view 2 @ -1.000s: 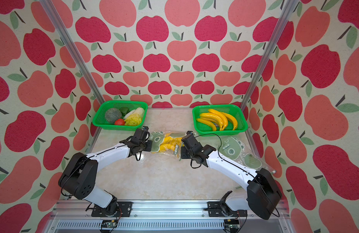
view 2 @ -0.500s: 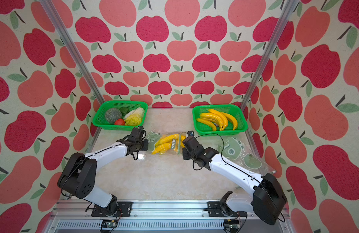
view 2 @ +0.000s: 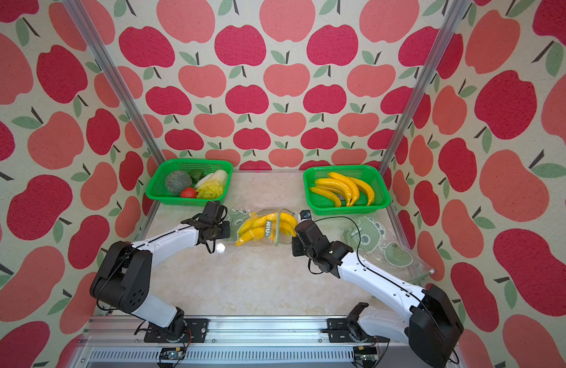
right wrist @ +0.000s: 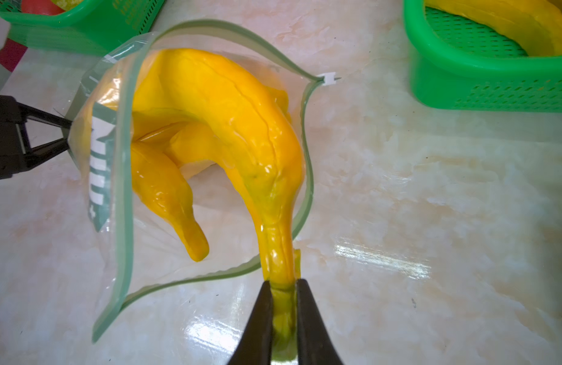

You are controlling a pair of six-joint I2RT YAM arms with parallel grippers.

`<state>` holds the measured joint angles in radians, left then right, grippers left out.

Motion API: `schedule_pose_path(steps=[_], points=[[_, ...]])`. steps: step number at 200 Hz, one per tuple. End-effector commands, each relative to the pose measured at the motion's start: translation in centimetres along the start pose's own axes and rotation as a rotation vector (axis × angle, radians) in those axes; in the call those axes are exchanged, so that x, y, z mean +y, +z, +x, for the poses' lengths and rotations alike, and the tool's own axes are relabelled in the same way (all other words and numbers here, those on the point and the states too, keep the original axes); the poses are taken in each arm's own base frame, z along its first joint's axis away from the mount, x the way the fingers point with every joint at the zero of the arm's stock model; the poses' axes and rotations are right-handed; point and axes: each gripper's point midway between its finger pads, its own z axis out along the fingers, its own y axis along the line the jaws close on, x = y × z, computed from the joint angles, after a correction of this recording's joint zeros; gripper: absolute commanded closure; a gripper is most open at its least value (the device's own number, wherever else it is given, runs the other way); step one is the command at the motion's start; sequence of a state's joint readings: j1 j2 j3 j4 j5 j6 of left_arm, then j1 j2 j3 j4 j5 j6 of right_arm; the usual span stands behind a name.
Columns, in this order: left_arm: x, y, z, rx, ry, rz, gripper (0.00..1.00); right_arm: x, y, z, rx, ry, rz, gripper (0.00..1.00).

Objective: Open the zip-top bag and take out the banana
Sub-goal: Pick up the banana from the zipper food storage bag, then place the banana in the basket.

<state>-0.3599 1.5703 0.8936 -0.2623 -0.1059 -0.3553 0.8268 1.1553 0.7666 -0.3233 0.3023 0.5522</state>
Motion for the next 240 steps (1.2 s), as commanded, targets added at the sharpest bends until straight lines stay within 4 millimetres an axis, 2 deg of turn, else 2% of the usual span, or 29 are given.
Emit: schedule_pose_path(steps=[1, 66, 132, 177, 199, 216, 240], points=[[1.9, -0.3, 0.3, 0.019, -0.052, -0.057, 1.0, -2.0, -1.5, -1.7, -0.06, 0.064, 0.089, 0.95], [3.1, -0.5, 0.4, 0.016, -0.093, -0.071, 1.0, -3.3, -3.4, -3.2, -0.116, 0.108, 0.119, 0.95], [3.4, -0.3, 0.8, 0.021, -0.104, -0.069, 1.0, -6.2, -6.0, -9.1, -0.247, 0.001, 0.301, 0.94], [3.4, -0.4, 0.9, 0.013, -0.106, -0.061, 1.0, -9.5, -7.9, -14.2, -0.343, 0.043, 0.368, 0.94], [3.3, -0.4, 0.9, 0.012, -0.11, -0.052, 1.0, -11.7, -8.0, -16.4, -0.367, 0.074, 0.405, 0.94], [3.4, -0.4, 1.0, 0.011, -0.111, -0.052, 1.0, -14.4, -7.4, -17.2, -0.356, 0.111, 0.448, 0.94], [3.3, -0.5, 0.9, 0.007, -0.108, -0.042, 1.0, -18.7, -6.4, -17.4, -0.332, 0.197, 0.499, 0.94]])
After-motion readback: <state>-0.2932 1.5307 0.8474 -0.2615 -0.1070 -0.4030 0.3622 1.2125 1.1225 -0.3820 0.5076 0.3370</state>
